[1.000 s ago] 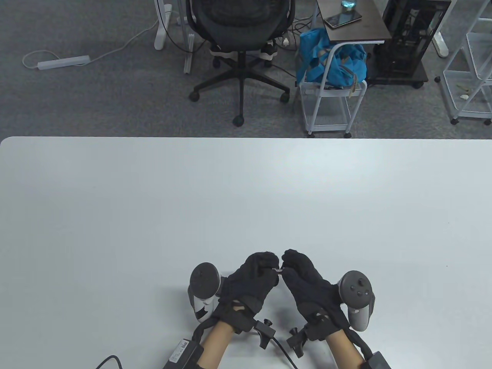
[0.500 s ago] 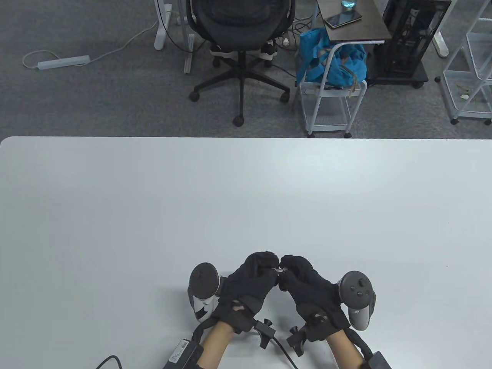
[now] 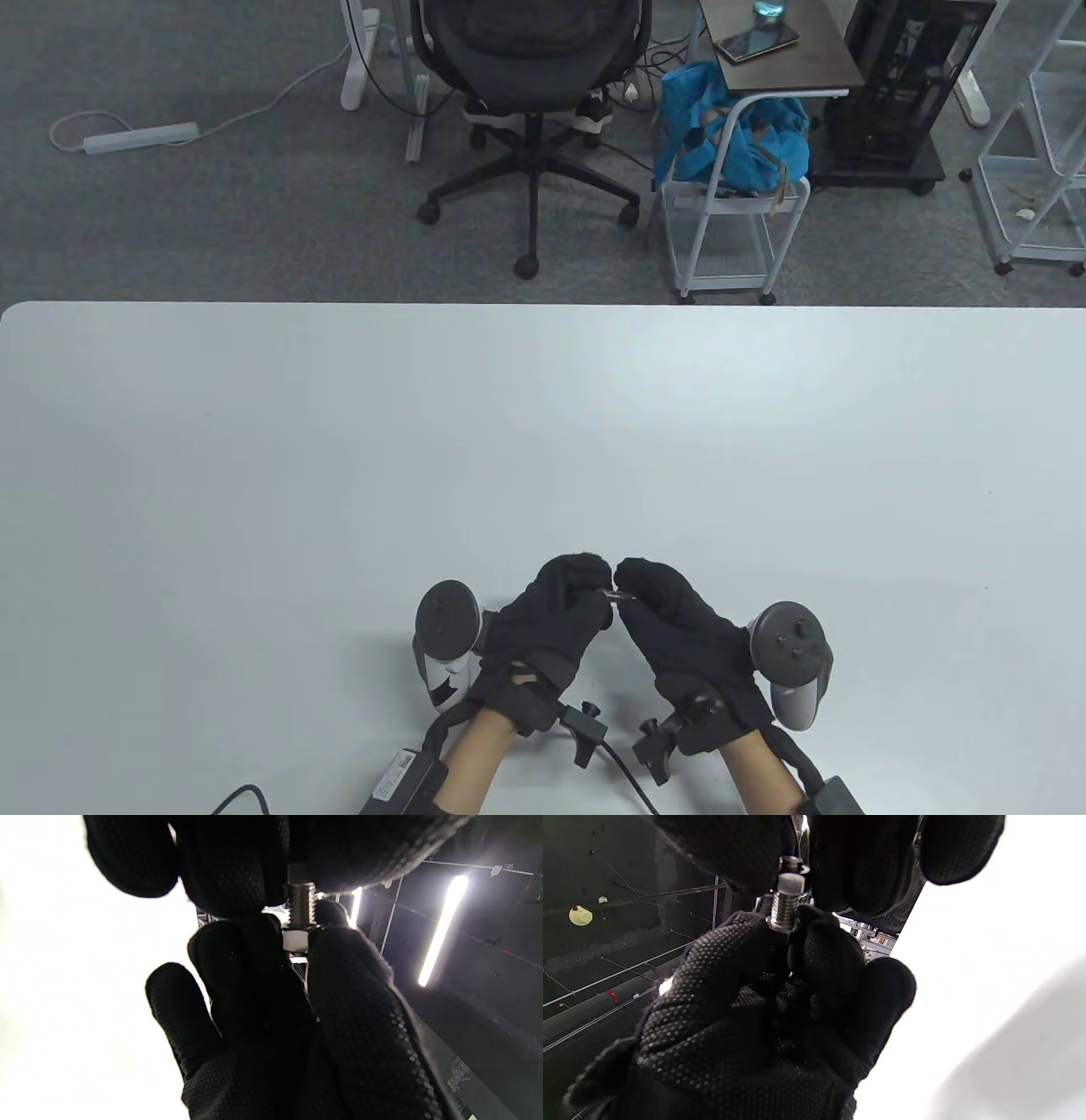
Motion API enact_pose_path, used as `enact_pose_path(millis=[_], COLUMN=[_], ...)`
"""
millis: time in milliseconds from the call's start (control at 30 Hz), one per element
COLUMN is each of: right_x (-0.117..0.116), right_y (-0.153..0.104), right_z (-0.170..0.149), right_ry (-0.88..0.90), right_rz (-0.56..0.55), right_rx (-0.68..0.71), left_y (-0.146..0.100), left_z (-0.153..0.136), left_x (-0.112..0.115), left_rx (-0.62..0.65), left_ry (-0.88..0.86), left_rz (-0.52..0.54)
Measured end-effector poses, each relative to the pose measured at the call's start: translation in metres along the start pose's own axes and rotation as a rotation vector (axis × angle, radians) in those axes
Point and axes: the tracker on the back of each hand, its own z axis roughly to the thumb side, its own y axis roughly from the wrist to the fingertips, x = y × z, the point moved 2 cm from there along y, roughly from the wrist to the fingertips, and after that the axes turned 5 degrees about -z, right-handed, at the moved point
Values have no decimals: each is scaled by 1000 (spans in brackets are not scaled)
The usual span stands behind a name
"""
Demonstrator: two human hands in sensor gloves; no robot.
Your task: Unscrew nut from screw
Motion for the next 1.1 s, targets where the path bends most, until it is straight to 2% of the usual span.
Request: enact_pose_path(millis=[333, 667, 833, 1100], right_x=[0, 1, 2, 2], right_y=[-1, 1, 0, -1], right_z=[-10, -6, 0, 2], right_ry=[3, 8, -29, -25], right_rz=[-16, 7, -38, -15], right_rx=[-84, -39, 23, 30], left_y=[0, 0, 0, -1], left_z=[4, 1, 1, 0], left_x=[4, 3, 4, 4], left_rx=[45, 21, 16, 15], left_ry=[33, 56, 31, 33], left_rz=[-25, -23, -33, -4])
